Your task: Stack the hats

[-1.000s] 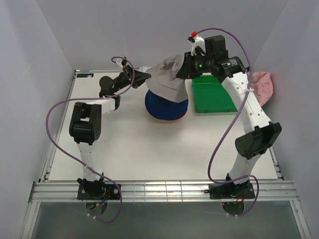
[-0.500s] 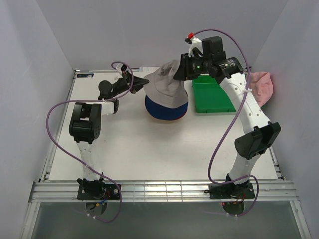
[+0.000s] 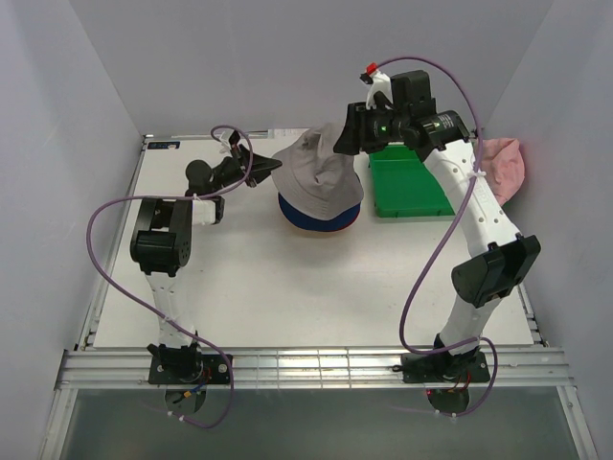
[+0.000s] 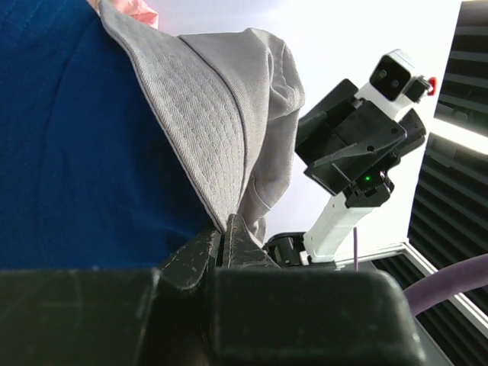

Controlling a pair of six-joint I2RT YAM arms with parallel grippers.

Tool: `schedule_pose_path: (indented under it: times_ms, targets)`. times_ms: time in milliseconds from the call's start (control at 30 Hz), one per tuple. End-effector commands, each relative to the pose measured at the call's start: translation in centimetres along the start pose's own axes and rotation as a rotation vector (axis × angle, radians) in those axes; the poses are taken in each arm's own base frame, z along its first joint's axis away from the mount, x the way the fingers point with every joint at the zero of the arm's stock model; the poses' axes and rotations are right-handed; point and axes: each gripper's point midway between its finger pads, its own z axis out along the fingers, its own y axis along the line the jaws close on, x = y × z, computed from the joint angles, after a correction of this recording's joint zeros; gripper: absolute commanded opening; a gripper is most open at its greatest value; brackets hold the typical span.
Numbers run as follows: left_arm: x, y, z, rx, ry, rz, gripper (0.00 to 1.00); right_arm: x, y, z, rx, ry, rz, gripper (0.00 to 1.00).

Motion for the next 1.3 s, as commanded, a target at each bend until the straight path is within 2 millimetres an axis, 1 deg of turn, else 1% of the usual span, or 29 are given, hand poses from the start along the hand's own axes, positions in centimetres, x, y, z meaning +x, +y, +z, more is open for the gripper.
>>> schedule_pose_path:
  times_ms: [0, 33, 167, 200, 300, 333, 400, 433, 500, 533, 567, 600, 633, 667, 700, 733, 767, 800, 967, 1100, 1233, 1267]
  targets:
    - [1.5, -3.0, -0.7, 0.078, 0.045, 0.184, 0.0, 0.1, -0.9, -1.0, 0.016, -0.009, 0.047, 0.56]
    - [1.5, -2.9, -0.8, 0.077, 0.045, 0.186, 0.0, 0.2, -1.1, -1.1, 0.02, -0.01, 0.058, 0.57]
    - [1.4, -2.1, -1.1, 0.067, 0.039, 0.176, 0.0, 0.9, -2.3, -1.2, 0.033, 0.001, 0.095, 0.6]
    - [1.4, -2.0, -1.1, 0.067, 0.039, 0.172, 0.0, 1.4, -2.8, -1.1, 0.04, 0.012, 0.11, 0.61]
    - [1.4, -1.6, -1.3, 0.065, 0.039, 0.171, 0.0, 2.0, -3.7, -1.3, 0.043, 0.015, 0.151, 0.62]
    - [1.5, -1.4, -1.4, 0.063, 0.041, 0.171, 0.0, 2.7, -4.2, -1.1, 0.042, 0.023, 0.169, 0.62]
    - [1.5, -1.1, -1.5, 0.06, 0.044, 0.17, 0.0, 3.1, -4.9, -1.4, 0.021, 0.018, 0.221, 0.63]
    - [1.6, -1.0, -1.6, 0.06, 0.042, 0.172, 0.0, 3.7, -5.3, -1.3, 0.012, 0.011, 0.236, 0.63]
    - [1.5, -0.9, -1.7, 0.057, 0.04, 0.172, 0.0, 3.9, -5.8, -1.8, -0.024, -0.002, 0.289, 0.63]
    - [1.5, -0.7, -1.8, 0.054, 0.039, 0.169, 0.0, 3.9, -5.7, -2.2, -0.037, -0.017, 0.3, 0.64]
    - [1.5, -0.6, -1.8, 0.052, 0.04, 0.169, 0.0, 4.6, -6.3, -1.9, -0.047, -0.021, 0.32, 0.64]
    - [1.5, -0.5, -1.8, 0.052, 0.038, 0.168, 0.0, 4.5, -6.3, -2.4, -0.07, -0.034, 0.356, 0.65]
    - [1.4, -0.3, -2.0, 0.05, 0.035, 0.167, 0.0, 4.8, -6.4, -2.4, -0.085, -0.038, 0.373, 0.65]
    - [1.4, -0.2, -2.0, 0.048, 0.034, 0.168, 0.0, 6.1, -6.8, -2.1, -0.095, -0.022, 0.409, 0.66]
    - [1.4, -0.1, -2.0, 0.047, 0.034, 0.165, 0.0, 5.8, -7.1, -2.2, -0.119, -0.05, 0.411, 0.66]
    - [1.3, 0.1, -2.1, 0.044, 0.032, 0.163, 0.0, 5.9, -6.9, -2.4, -0.128, -0.058, 0.438, 0.66]
    - [1.4, 0.4, -2.2, 0.04, 0.031, 0.158, 0.0, 6.9, -7.5, -2.2, -0.126, -0.049, 0.469, 0.66]
    - [1.3, 0.4, -2.2, 0.04, 0.03, 0.158, 0.0, 6.6, -7.4, -2.3, -0.14, -0.069, 0.464, 0.66]
    - [1.2, 1.2, -2.6, 0.029, 0.026, 0.148, 0.0, 6.8, -7.4, -2.1, -0.165, -0.099, 0.507, 0.7]
    - [1.0, 1.8, -2.7, 0.023, 0.013, 0.137, 0.0, 7.2, -7.5, -1.5, -0.191, -0.107, 0.555, 0.69]
    - [0.8, 2.2, -2.7, 0.019, 0.009, 0.133, 0.0, 8.2, -8.2, -0.6, -0.189, -0.107, 0.6, 0.7]
    - [0.8, 2.3, -2.7, 0.017, 0.008, 0.13, 0.0, 8.0, -8.3, -0.5, -0.191, -0.117, 0.598, 0.7]
